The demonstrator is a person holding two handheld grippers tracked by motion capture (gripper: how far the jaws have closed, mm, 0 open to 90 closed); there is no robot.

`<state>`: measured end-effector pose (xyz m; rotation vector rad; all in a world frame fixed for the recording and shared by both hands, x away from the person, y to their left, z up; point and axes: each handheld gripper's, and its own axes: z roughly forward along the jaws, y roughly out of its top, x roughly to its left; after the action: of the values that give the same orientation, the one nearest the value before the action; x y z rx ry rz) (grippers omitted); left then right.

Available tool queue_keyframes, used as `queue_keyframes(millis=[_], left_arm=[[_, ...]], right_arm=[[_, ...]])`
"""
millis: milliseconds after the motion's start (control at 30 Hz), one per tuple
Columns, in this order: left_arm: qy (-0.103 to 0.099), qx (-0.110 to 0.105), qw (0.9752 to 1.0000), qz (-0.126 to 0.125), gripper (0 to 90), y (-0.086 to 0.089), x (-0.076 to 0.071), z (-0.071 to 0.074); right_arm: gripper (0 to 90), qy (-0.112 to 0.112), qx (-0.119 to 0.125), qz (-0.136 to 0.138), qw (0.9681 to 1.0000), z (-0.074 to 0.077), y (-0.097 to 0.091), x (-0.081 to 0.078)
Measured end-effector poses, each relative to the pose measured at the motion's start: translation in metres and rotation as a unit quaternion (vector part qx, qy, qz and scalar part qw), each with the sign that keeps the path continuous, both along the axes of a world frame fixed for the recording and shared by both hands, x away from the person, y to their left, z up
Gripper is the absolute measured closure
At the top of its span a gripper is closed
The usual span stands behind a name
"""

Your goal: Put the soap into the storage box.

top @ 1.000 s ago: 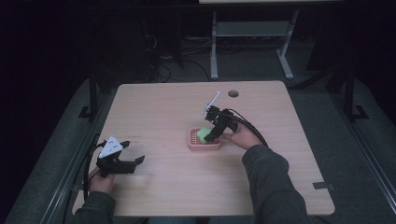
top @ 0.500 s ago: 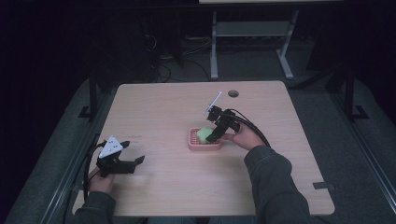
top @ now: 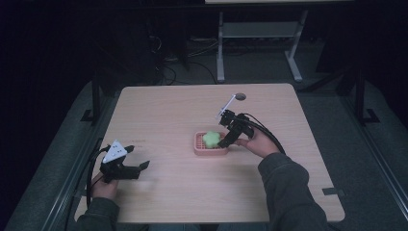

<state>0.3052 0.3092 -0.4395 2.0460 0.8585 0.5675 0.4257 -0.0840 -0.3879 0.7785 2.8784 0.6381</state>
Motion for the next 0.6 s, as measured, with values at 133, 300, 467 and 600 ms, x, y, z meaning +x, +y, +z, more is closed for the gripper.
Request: queue_keyframes(millis=[133,300,467,600], left_arm=[[0.0,0.0,1.0,0.001,14.4,0.0,0.0,0.0],[-0.001,0.002,1.0,0.002,14.4,0.001,0.0,0.0],[-0.001,0.002,1.0,0.001,14.4,0.0,0.0,0.0],[0.0,0.004,1.0,0.001,14.4,0.0,0.0,0.0]], right_arm=[[19.3,0.001,0.0,-0.002,1.0,-0.002,-0.006,-0.005],[19.0,0.01,-0.012,-0.005,0.9999,-0.004,-0.011,-0.008],[19.1,0.004,-0.001,-0.01,0.9999,-0.003,-0.019,-0.013],[19.0,0.006,-0.001,-0.015,0.9999,-0.006,-0.024,-0.016]])
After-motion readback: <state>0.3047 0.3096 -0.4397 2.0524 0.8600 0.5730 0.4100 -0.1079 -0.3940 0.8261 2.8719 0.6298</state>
